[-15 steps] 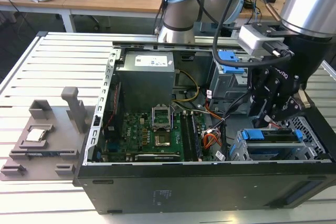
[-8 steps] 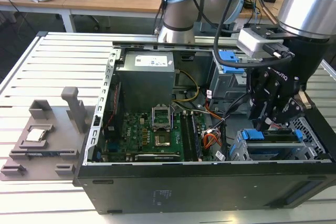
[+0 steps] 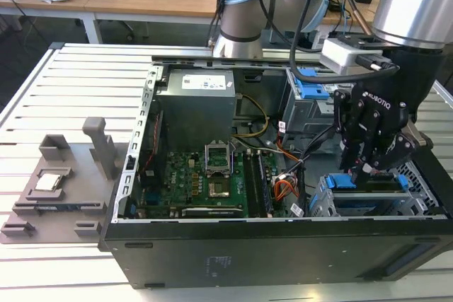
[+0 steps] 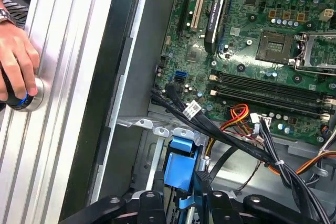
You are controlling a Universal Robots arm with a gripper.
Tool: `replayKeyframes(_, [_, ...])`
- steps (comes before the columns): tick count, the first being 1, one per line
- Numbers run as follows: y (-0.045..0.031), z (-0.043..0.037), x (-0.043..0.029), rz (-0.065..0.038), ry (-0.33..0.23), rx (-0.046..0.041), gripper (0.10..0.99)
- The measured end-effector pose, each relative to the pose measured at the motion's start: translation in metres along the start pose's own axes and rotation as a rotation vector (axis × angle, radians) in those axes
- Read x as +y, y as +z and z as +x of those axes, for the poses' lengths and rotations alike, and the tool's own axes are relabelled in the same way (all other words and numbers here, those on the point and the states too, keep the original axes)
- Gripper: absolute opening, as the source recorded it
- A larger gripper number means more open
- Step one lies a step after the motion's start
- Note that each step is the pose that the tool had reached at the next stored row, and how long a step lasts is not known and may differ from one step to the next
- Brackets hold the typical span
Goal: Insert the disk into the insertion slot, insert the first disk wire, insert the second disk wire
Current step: 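Insert the second disk wire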
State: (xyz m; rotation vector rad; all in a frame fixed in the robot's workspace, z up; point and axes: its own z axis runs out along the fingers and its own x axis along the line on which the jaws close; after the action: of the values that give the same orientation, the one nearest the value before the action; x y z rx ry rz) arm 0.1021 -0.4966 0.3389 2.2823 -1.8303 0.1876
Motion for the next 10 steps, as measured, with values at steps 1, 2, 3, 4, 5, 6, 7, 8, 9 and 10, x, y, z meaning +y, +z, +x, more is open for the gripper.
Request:
replayKeyframes(1, [0.0000, 0.0000, 0.0000, 0.000, 0.000, 0.0001, 0.349])
replayKeyframes(2, [0.0000, 0.0000, 0.0000, 0.000, 0.000, 0.0000, 0.278])
replayKeyframes(3, [0.0000, 0.0000, 0.0000, 0.000, 0.000, 0.0001, 0.212])
replayKeyframes(4, [0.0000, 0.0000, 0.0000, 0.000, 0.000, 0.0001, 0.212])
replayKeyframes(5, [0.0000, 0.0000, 0.0000, 0.000, 0.000, 0.0001, 0.153])
replayKeyframes(6, [0.0000, 0.0000, 0.0000, 0.000, 0.000, 0.0002, 0.141])
replayKeyframes(7, [0.0000, 0.0000, 0.0000, 0.000, 0.000, 0.0002, 0.141])
replayKeyframes(8, [0.0000, 0.0000, -0.0001, 0.000, 0.000, 0.0003, 0.141])
replayKeyframes(9, [0.0000, 0.0000, 0.0000, 0.000, 0.000, 0.0003, 0.141])
replayKeyframes(10, [0.0000, 0.0000, -0.0001, 0.000, 0.000, 0.0002, 0.141])
